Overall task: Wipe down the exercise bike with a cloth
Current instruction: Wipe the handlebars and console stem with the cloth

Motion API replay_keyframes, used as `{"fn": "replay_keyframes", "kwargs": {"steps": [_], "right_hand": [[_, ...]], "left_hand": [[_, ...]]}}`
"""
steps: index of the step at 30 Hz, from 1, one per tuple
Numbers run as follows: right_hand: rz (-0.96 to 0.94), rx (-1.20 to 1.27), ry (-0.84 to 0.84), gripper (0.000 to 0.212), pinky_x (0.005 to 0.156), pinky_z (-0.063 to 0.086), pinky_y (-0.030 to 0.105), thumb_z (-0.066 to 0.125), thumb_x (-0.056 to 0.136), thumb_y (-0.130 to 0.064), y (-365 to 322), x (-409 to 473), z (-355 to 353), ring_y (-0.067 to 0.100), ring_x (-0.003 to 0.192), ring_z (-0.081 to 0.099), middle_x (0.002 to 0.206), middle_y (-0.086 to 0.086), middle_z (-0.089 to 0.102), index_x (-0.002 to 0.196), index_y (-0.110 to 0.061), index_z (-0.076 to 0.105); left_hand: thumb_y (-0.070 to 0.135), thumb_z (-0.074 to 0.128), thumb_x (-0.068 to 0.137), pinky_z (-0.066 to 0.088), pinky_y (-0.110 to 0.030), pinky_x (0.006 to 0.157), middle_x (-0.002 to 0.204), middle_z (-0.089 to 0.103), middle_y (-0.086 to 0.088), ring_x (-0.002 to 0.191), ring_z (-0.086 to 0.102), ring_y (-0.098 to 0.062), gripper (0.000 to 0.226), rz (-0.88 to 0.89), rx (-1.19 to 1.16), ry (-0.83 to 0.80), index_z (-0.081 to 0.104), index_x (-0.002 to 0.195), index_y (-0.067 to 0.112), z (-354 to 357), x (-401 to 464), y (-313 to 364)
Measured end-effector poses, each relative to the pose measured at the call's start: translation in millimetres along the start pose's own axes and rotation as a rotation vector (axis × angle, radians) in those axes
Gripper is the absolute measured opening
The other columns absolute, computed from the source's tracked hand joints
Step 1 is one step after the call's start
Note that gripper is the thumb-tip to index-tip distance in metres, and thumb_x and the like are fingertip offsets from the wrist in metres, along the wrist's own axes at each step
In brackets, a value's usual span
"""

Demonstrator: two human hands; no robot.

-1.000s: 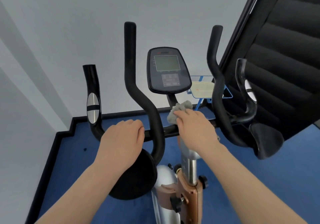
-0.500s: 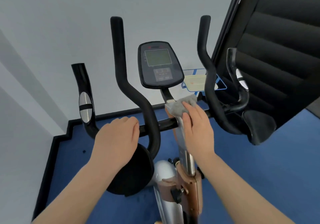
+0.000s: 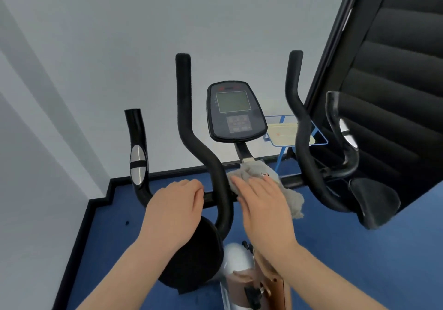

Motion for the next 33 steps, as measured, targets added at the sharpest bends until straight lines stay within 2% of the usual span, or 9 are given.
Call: {"fn": "replay_keyframes", "kwargs": {"steps": [3, 6, 8, 10, 12, 15, 20, 26, 33], "right_hand": [[-0.032, 0.089, -0.121, 0.035, 0.091, 0.047, 0.037, 0.063, 0.09, -0.014, 14.5, 19.0, -10.2, 0.017, 0.095, 0.063, 0.101, -0.007, 0.07, 0.123, -0.022, 0.065], [0.312, 0.412, -0.104, 0.03, 0.084, 0.043, 0.024, 0.053, 0.097, -0.027, 22.3, 62.2, -16.4, 0.007, 0.102, 0.059, 0.106, -0.019, 0.065, 0.125, -0.037, 0.059], [0.347, 0.588, -0.065, 0.031, 0.089, 0.049, 0.029, 0.049, 0.098, -0.032, 9.1, 84.2, -11.6, 0.007, 0.104, 0.059, 0.111, -0.018, 0.064, 0.127, -0.038, 0.056], [0.29, 0.692, -0.117, 0.035, 0.098, 0.044, 0.028, 0.044, 0.1, -0.035, -15.9, 86.9, 1.0, 0.008, 0.116, 0.055, 0.127, -0.016, 0.06, 0.134, -0.041, 0.051], [0.219, 0.621, -0.169, 0.043, 0.101, 0.037, 0.023, 0.036, 0.103, -0.036, -35.9, 67.0, 19.7, 0.006, 0.13, 0.043, 0.147, -0.016, 0.042, 0.145, -0.044, 0.035], [0.121, 0.446, -0.119, 0.049, 0.096, 0.043, 0.026, 0.031, 0.102, -0.037, -39.8, 35.1, 25.7, 0.01, 0.134, 0.038, 0.157, -0.011, 0.026, 0.147, -0.051, 0.02], [0.147, 0.532, -0.168, 0.046, 0.095, 0.042, 0.027, 0.034, 0.104, -0.026, -35.0, 83.7, 31.7, 0.013, 0.124, 0.048, 0.149, -0.007, 0.041, 0.148, -0.038, 0.03], [-0.052, 0.365, -0.118, 0.051, 0.092, 0.037, 0.018, 0.038, 0.102, -0.027, -37.5, 48.1, 28.2, 0.015, 0.133, 0.039, 0.157, -0.004, 0.026, 0.151, -0.037, 0.025], [0.012, 0.353, -0.169, 0.053, 0.095, 0.045, 0.034, 0.041, 0.102, -0.033, -42.7, 79.5, 30.6, 0.019, 0.123, 0.045, 0.152, -0.002, 0.033, 0.151, -0.039, 0.021]], "left_hand": [[0.034, 0.03, 0.103, 0.044, -0.029, 0.083, 0.099, 0.061, 0.014, 0.091, 0.055, -0.009, 0.03, 0.009, -0.001, 0.028, 0.058, 0.113, 0.032, 0.8, 0.1, -0.1], [0.033, 0.039, 0.101, 0.043, -0.024, 0.085, 0.098, 0.064, 0.016, 0.093, 0.057, -0.004, 0.026, -0.037, -0.161, 0.036, 0.063, 0.109, 0.032, 0.5, 2.1, -3.8], [0.03, 0.045, 0.098, 0.042, -0.017, 0.083, 0.099, 0.066, 0.02, 0.095, 0.057, 0.0, 0.022, -0.134, -0.352, 0.06, 0.067, 0.103, 0.033, -5.0, 8.1, -11.1], [0.028, 0.048, 0.097, 0.045, -0.023, 0.083, 0.098, 0.067, 0.018, 0.094, 0.059, -0.003, 0.021, -0.172, -0.362, 0.107, 0.068, 0.102, 0.031, -10.1, 15.6, -19.4], [0.027, 0.049, 0.096, 0.049, -0.032, 0.084, 0.095, 0.067, 0.016, 0.091, 0.06, -0.006, 0.021, -0.212, -0.357, 0.128, 0.069, 0.101, 0.031, -9.6, 19.4, -26.6], [0.026, 0.053, 0.095, 0.05, -0.034, 0.084, 0.089, 0.07, 0.017, 0.089, 0.061, -0.005, 0.019, -0.235, -0.407, 0.097, 0.071, 0.097, 0.032, 1.5, 14.7, -30.3], [0.029, 0.052, 0.096, 0.044, -0.03, 0.086, 0.084, 0.069, 0.014, 0.09, 0.057, -0.012, 0.019, -0.24, -0.358, 0.076, 0.069, 0.096, 0.036, 9.1, 12.8, -32.9], [0.032, 0.052, 0.095, 0.045, -0.031, 0.086, 0.083, 0.069, 0.018, 0.092, 0.054, -0.009, 0.018, -0.239, -0.411, 0.088, 0.068, 0.093, 0.039, 9.6, 11.7, -34.3], [0.027, 0.053, 0.095, 0.046, -0.035, 0.092, 0.082, 0.07, 0.016, 0.089, 0.062, -0.009, 0.019, -0.213, -0.428, 0.096, 0.07, 0.091, 0.034, 8.2, 13.8, -33.2]]}}
Point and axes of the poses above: each hand's wrist, its own x-axis towards the middle knuckle, its own z-axis out of the palm, y = z × x, the point moved 3 cm from there along x, towards the middle knuckle
